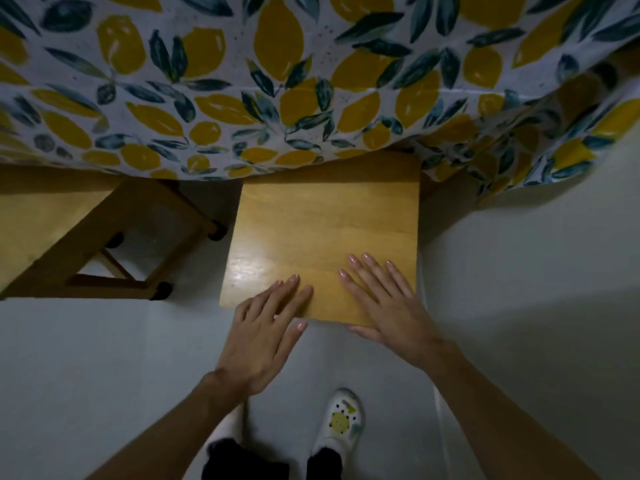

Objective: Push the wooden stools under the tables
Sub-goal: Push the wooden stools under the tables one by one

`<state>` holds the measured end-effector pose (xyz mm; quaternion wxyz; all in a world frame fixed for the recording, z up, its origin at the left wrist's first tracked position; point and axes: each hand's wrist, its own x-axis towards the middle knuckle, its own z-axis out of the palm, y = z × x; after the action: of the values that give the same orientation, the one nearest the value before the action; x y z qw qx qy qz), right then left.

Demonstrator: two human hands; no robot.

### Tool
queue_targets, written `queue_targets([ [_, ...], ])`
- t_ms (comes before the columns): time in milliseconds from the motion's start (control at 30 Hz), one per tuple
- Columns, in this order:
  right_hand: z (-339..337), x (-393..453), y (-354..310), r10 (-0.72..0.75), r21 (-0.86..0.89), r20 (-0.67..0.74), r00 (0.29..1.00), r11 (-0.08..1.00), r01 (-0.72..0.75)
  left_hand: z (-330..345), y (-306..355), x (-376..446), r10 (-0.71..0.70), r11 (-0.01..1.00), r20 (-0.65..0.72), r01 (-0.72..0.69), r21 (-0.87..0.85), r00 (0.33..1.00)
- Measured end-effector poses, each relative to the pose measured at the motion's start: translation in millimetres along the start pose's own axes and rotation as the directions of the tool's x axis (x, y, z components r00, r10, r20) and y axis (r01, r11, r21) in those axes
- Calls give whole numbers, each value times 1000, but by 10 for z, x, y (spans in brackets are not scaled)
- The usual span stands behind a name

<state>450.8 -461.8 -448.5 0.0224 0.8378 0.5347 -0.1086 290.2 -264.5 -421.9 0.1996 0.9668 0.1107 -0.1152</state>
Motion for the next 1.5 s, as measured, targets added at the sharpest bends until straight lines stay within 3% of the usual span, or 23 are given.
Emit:
queue_targets([
  [67,-49,-40,2,16,97,-6,1000,995,-15,-69,-93,56,15,998,-18,-14,53,1000],
  [167,-85,4,-117,154,235,-24,988,961,-144,-99,-265,217,-73,984,-20,76,163,997],
  [333,-59,58,32,170,230,-23,985,960,-160,-7,-247,366,-78,971,-10,78,227,997],
  [533,-145,204,615,72,171,26,997,982,-76,73,42,653,-133,975,-59,141,174,989],
  [767,-210,538,986,119,157,33,992,980,-122,-139,-35,1257,-89,982,-21,91,167,996],
  [933,-302,696,1288,63,170,70,996,983,-74,-137,94,1431,-141,978,-28,144,149,990],
  [1300,-338,759,1317,81,149,77,994,985,-91,-185,87,1500,-148,984,15,146,98,989],
  [1500,-474,782,1263,126,231,173,977,959,-164,-264,82,1478,-116,993,81,117,-10,990],
])
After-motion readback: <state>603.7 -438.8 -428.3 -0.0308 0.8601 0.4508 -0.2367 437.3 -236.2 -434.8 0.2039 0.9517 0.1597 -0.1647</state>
